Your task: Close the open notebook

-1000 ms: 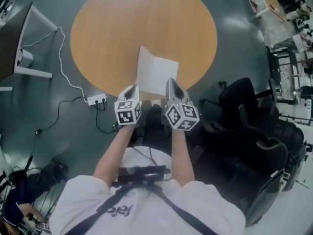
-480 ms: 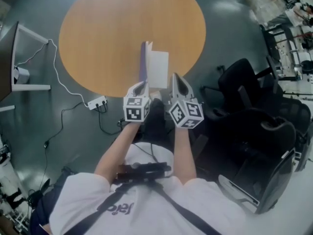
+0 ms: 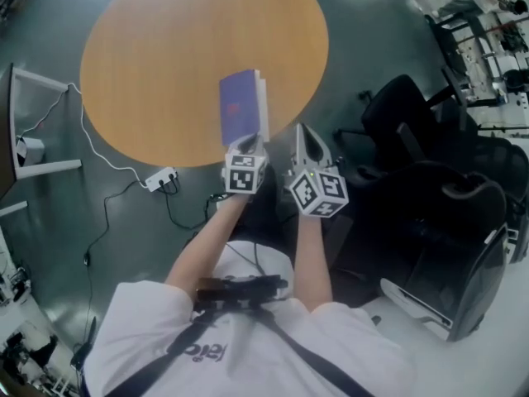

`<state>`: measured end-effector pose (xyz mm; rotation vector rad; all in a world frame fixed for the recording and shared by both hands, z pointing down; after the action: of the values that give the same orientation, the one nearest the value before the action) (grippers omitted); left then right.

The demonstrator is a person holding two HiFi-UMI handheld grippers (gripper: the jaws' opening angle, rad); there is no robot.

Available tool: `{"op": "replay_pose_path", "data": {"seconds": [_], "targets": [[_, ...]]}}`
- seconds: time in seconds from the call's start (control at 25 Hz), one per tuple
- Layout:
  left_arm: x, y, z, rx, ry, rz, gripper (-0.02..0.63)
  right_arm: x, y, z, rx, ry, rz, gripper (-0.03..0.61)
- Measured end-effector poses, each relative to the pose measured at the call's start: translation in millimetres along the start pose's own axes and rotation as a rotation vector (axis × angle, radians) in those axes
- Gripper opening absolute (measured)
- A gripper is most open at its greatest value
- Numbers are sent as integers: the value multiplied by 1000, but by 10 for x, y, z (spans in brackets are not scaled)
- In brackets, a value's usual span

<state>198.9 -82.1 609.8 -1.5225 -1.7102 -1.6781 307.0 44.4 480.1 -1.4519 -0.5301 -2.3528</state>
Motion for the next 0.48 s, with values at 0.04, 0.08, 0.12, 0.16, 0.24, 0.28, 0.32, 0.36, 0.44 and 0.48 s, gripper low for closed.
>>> {"op": "replay_pose_path", "data": {"seconds": [0.04, 0.08, 0.12, 0.16, 0.24, 0.28, 0.32, 0.36, 0.44, 0.48], "targets": [[29, 51, 14, 2, 13, -12, 32, 10, -12, 39, 10, 7, 1, 21], [55, 101, 28, 5, 22, -25, 32, 19, -20, 75, 18, 11, 1, 21], [78, 149, 41, 8, 29, -37, 32, 28, -28, 105, 26, 14, -1, 21], [102, 191, 52, 11, 34, -49, 32, 41, -36, 127, 33, 16, -4, 21], [153, 256, 56, 16, 47, -74, 32, 81, -53, 140, 43, 21, -11, 21], [176, 281, 51, 20, 55, -88, 33, 104, -57, 136, 47, 24, -14, 21], [197, 303, 48, 26, 63, -104, 34, 124, -59, 131, 52, 27, -17, 21], [218, 326, 47, 34, 72, -119, 34, 140, -60, 129, 57, 30, -19, 21], [256, 372, 45, 46, 98, -132, 35, 166, -65, 133, 67, 38, -23, 21], [265, 392, 44, 53, 116, -128, 35, 177, -67, 135, 71, 41, -26, 21]]}}
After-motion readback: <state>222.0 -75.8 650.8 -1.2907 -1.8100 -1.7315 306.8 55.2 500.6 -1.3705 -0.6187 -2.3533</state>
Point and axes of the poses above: the fingertips, and each gripper's own axes: y forward along the fingers, z to its right, x out of its underside, the point moved 10 cm from there along -y, backward along the fingers, and after that the axes turned 9 degrees about z, right-handed, at the moved point
